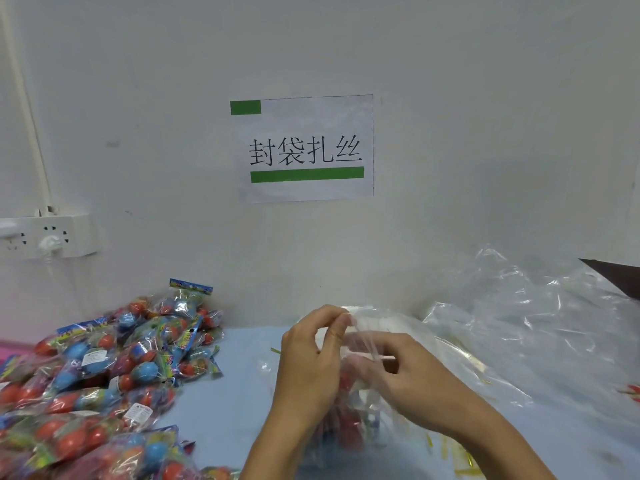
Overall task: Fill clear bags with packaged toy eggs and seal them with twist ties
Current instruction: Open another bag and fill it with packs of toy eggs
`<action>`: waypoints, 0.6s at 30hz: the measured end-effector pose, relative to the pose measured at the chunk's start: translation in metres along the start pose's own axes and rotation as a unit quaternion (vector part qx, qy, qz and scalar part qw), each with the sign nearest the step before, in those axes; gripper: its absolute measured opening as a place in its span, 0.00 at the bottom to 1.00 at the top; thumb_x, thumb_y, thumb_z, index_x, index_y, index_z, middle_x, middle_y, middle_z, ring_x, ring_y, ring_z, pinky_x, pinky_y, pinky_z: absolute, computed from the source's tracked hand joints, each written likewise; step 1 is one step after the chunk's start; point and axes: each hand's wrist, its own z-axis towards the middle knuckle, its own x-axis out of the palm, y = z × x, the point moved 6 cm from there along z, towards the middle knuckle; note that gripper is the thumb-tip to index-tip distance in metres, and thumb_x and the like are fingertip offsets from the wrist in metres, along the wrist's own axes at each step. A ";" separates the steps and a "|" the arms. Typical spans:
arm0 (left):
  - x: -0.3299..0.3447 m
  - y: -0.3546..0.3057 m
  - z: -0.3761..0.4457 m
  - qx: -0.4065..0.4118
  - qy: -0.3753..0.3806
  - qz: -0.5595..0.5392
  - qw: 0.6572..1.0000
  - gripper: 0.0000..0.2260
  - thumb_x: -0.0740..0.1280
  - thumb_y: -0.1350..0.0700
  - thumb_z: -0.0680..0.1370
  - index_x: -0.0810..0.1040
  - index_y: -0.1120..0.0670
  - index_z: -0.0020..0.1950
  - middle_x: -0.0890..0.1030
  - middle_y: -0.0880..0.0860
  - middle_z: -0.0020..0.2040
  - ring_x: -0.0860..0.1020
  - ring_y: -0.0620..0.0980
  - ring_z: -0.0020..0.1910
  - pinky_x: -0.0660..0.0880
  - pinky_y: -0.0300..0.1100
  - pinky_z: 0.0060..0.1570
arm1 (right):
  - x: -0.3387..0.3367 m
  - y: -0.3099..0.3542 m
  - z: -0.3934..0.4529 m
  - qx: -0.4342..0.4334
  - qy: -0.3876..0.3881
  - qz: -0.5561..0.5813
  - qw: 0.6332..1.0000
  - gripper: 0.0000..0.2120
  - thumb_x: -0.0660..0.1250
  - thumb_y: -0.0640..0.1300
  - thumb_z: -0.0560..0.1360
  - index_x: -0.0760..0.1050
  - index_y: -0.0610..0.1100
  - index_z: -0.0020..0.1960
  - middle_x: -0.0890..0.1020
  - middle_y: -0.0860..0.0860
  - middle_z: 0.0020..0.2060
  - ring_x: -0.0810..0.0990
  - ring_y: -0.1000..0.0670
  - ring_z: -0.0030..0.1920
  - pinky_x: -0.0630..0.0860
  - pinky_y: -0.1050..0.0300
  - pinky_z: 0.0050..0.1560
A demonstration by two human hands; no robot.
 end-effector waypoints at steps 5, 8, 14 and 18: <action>-0.004 -0.003 0.001 -0.008 -0.017 -0.017 1.000 0.11 0.63 0.54 0.83 0.82 0.48 0.43 0.83 0.45 0.40 0.82 0.46 0.39 0.77 0.37 0.37 | 0.003 0.004 -0.008 0.048 0.113 0.072 0.990 0.17 0.70 0.41 0.74 0.82 0.50 0.63 0.85 0.48 0.56 0.83 0.42 0.58 0.80 0.51 0.61; 0.002 -0.007 0.000 0.005 0.026 -0.010 1.000 0.10 0.62 0.56 0.83 0.83 0.51 0.50 0.83 0.44 0.44 0.81 0.42 0.47 0.79 0.37 0.46 | 0.005 0.004 -0.007 0.033 0.082 -0.049 0.995 0.11 0.67 0.38 0.78 0.83 0.50 0.54 0.86 0.50 0.48 0.84 0.51 0.49 0.81 0.54 0.56; 0.010 -0.011 -0.004 0.021 0.071 0.028 0.997 0.11 0.59 0.58 0.84 0.81 0.52 0.55 0.82 0.41 0.51 0.77 0.35 0.53 0.72 0.28 0.53 | 0.020 -0.003 0.002 -0.003 0.007 -0.238 0.971 0.06 0.64 0.44 0.79 0.77 0.54 0.50 0.82 0.56 0.41 0.81 0.54 0.42 0.79 0.55 0.48; -0.002 -0.003 0.002 0.002 0.001 -0.008 1.000 0.10 0.61 0.59 0.84 0.82 0.53 0.51 0.83 0.47 0.47 0.81 0.46 0.49 0.78 0.42 0.50 | 0.017 0.007 0.000 -0.056 -0.027 -0.208 0.976 0.11 0.60 0.49 0.80 0.75 0.65 0.48 0.80 0.65 0.41 0.79 0.58 0.43 0.75 0.64 0.43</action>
